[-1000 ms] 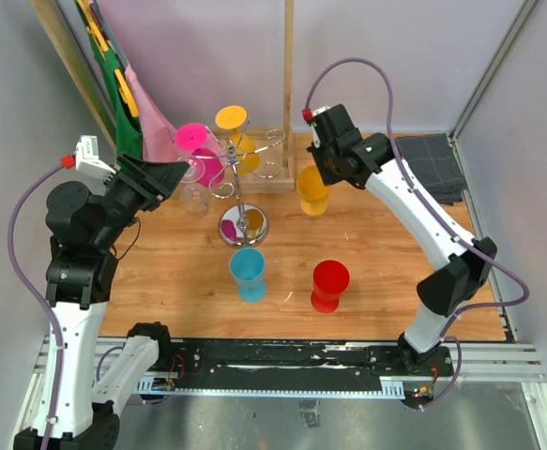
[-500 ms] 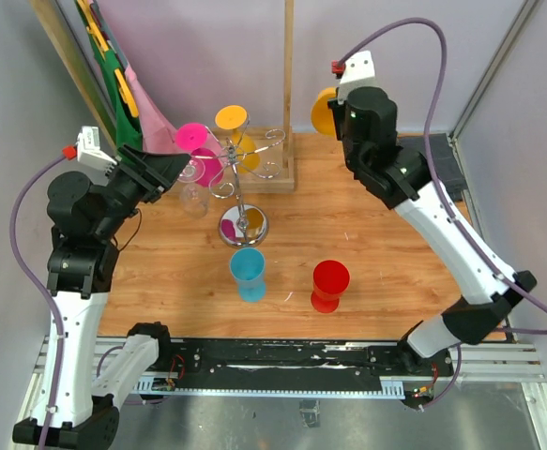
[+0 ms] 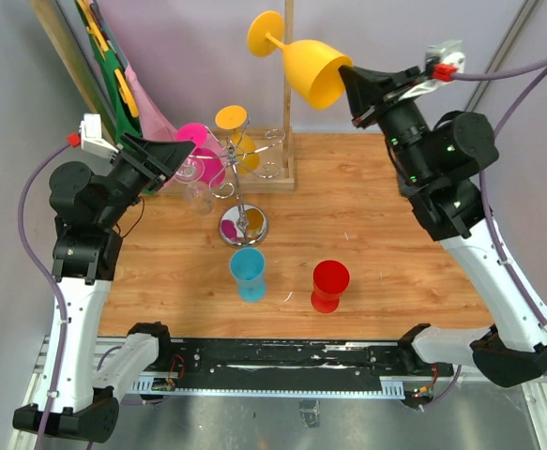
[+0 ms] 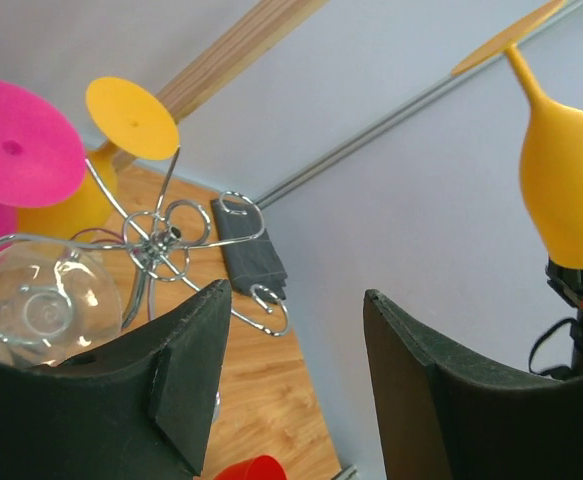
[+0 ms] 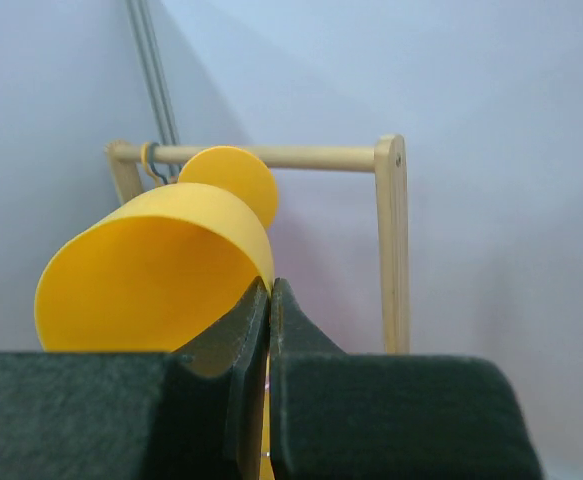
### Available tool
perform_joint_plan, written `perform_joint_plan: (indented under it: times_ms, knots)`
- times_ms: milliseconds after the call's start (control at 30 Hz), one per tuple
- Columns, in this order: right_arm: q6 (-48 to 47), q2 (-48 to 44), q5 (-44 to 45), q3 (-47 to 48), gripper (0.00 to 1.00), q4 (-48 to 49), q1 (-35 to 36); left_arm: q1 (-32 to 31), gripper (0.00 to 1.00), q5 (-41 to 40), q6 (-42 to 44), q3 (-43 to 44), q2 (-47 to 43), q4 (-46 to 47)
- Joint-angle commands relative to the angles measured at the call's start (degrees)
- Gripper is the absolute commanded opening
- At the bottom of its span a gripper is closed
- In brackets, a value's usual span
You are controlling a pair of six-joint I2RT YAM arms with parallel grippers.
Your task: Place the wine glass upside down on the wine glass rack
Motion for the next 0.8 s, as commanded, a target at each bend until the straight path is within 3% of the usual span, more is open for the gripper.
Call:
perform_joint_plan:
  times_ms: [0,167,300,600,767]
  knots:
    - [25.11,-0.12,-25.01,-1.51,0.01,12.3,-11.84,-0.07,0.6,4.11,-3.69,-1.76,0.78,9.15]
    - [35.99,2.63,-36.95,-0.6,0.01,18.81,-17.42,2.85,0.6,12.2,-12.79,-5.92,2.83,20.27]
    - [51.61,7.98,-46.08,0.1,0.01,30.76,-21.74,4.05,0.6,15.17,-19.01,-7.36,4.27,28.11]
    - [77.74,19.69,-53.43,2.11,0.01,55.5,-23.15,5.26,0.61,17.64,-43.38,-16.57,7.96,64.33]
    - [89.37,26.76,-53.59,3.53,0.01,68.76,-21.72,5.26,0.61,16.03,-53.82,-18.07,11.01,78.25]
